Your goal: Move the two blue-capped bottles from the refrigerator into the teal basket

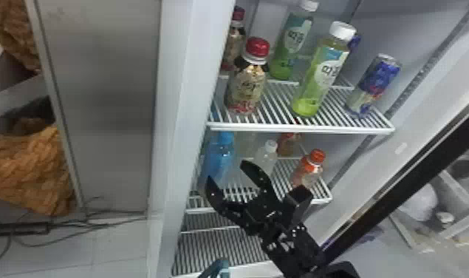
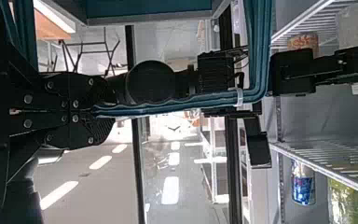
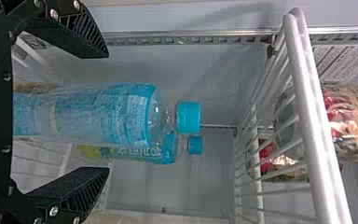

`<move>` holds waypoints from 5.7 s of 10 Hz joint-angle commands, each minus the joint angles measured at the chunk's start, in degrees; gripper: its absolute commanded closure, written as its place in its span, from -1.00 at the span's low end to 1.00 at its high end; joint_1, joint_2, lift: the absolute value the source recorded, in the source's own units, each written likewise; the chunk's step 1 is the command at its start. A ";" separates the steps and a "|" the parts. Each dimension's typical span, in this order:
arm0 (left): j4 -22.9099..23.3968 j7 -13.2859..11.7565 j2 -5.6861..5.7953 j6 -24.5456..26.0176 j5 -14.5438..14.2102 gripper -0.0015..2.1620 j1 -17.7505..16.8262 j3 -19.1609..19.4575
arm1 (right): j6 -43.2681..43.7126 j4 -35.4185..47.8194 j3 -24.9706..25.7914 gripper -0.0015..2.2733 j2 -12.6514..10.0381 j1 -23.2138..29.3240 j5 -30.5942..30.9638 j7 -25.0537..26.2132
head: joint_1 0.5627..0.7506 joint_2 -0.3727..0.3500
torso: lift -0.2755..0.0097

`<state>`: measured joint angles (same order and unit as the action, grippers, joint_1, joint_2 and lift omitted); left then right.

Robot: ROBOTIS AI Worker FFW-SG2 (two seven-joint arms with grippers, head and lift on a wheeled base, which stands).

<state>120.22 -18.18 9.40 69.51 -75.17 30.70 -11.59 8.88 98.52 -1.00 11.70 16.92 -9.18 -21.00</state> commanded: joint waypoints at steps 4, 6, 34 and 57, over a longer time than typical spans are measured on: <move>-0.20 -0.01 -0.09 -0.33 -0.06 0.07 -0.18 -0.10 | 2.80 -6.76 -3.30 -0.86 0.70 -4.83 -1.19 -0.01 | 0.41 -0.94 | -0.19; -0.34 -0.01 -0.09 -0.33 -0.06 0.07 -0.18 -0.19 | 3.78 -8.87 -4.09 -0.86 0.78 -6.65 -1.11 0.08 | 0.41 -0.94 | -0.19; -0.48 -0.36 0.00 -0.89 -0.85 0.07 0.38 0.08 | -33.63 50.19 15.77 -0.50 -2.47 33.57 -2.86 -7.56 | 0.41 -0.94 | -0.19; -0.48 -0.28 0.09 -1.45 -0.67 0.07 0.24 -0.45 | -15.34 23.33 14.19 -0.61 -3.70 19.22 -0.76 -11.52 | 0.41 -0.94 | -0.19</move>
<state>119.73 -18.45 9.49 68.05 -75.85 30.93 -12.03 -8.92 123.94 13.49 7.85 37.43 -10.19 -32.50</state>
